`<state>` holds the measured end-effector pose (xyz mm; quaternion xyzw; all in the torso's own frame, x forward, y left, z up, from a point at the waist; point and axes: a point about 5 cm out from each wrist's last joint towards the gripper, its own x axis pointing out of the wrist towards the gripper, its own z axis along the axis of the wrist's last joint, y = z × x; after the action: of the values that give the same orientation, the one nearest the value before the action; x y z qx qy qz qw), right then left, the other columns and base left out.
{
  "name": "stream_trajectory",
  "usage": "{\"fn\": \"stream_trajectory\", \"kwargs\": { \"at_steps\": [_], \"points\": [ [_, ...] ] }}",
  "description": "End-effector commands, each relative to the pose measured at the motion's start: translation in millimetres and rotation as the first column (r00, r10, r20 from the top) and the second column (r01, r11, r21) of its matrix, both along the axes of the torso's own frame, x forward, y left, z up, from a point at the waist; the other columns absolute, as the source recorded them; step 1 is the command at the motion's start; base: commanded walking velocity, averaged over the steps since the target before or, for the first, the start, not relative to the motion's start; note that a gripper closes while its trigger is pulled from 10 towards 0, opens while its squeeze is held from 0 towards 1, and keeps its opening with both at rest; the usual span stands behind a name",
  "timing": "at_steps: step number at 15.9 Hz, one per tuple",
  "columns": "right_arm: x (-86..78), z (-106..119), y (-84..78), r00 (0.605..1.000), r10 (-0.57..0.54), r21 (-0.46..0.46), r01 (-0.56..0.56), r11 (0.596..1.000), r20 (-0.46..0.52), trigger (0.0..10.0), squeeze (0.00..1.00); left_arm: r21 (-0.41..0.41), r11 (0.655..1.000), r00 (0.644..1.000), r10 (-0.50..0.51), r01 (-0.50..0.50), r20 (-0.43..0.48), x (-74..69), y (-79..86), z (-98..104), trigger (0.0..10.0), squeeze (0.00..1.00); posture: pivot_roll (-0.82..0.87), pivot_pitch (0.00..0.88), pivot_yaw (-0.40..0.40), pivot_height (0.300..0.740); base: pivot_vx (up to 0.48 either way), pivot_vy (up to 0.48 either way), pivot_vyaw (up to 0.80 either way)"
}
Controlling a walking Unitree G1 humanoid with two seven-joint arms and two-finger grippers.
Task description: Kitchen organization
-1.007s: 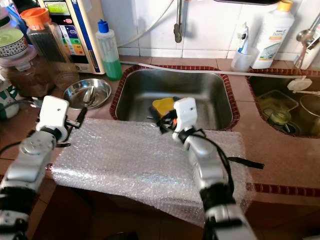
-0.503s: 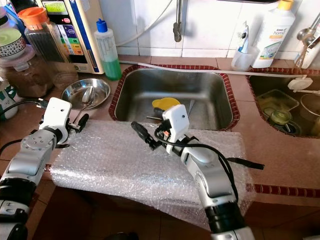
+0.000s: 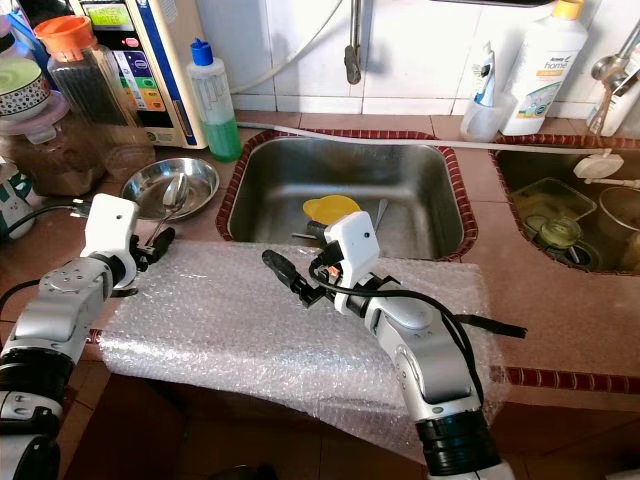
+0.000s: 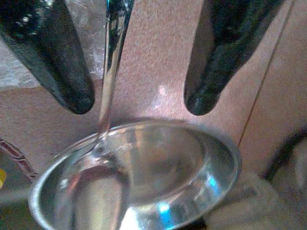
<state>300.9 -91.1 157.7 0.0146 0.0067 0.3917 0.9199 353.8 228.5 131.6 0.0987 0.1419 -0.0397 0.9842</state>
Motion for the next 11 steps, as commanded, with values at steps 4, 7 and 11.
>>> {"fn": "stream_trajectory", "kwargs": {
  "at_steps": [4,7,11],
  "points": [
    [-2.0,5.1,2.6,1.0,0.011,-0.008,-0.011,1.0,0.015,10.0,0.0,-0.077,0.995,0.996,0.052,-0.058,-0.075,-2.6,9.3,-10.0,0.0,0.0,0.05,0.07,0.089,0.74,0.0,0.0,0.0],
    [-1.6,5.4,2.6,1.0,0.012,-0.009,-0.012,1.0,0.015,10.0,0.0,-0.103,0.992,0.994,0.07,-0.079,-0.087,-2.7,12.0,-11.4,0.0,0.0,0.05,0.071,0.09,0.74,0.0,0.0,0.0],
    [-0.8,5.4,2.2,1.0,0.011,-0.011,-0.011,1.0,0.017,10.0,0.0,-0.062,0.99,0.991,0.125,-0.128,-0.037,-2.3,19.8,-5.9,0.0,0.0,0.05,0.071,0.088,0.74,0.0,0.0,0.0]
  ]
}}
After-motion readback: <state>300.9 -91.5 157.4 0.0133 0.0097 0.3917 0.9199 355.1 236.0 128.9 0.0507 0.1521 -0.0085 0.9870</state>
